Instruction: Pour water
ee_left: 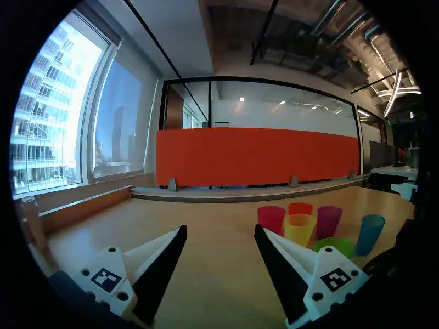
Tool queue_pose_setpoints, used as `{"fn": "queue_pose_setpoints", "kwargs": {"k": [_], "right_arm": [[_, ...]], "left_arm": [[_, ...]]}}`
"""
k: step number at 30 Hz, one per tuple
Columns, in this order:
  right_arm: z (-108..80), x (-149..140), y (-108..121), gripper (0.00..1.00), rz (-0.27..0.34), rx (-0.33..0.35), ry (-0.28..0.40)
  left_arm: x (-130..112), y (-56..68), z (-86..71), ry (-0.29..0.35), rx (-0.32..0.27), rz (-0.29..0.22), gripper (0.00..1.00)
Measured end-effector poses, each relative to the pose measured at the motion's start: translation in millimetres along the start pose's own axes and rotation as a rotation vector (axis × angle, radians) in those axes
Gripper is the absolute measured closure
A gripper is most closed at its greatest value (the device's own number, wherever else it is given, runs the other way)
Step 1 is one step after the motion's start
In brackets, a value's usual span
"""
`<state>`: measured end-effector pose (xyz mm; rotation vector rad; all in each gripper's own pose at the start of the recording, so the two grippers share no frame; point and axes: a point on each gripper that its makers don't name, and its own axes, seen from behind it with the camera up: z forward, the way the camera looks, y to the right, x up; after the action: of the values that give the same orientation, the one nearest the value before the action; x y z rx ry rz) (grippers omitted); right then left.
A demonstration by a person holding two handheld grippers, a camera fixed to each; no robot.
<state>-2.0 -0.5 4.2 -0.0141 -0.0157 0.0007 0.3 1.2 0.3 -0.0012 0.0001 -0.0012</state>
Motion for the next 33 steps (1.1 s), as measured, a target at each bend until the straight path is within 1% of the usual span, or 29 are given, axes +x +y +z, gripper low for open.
{"fn": "queue_pose_setpoints", "kwargs": {"k": [9,33], "right_arm": [[-3.3,2.3,-0.4,0.01,-0.001,0.006,0.016],[-4.3,2.7,-0.5,0.01,-0.001,0.008,0.015]], "left_arm": [[0.0,-0.3,-0.3,0.000,0.000,0.000,0.09],[0.3,0.0,-0.5,0.000,0.000,0.000,0.09]]}}
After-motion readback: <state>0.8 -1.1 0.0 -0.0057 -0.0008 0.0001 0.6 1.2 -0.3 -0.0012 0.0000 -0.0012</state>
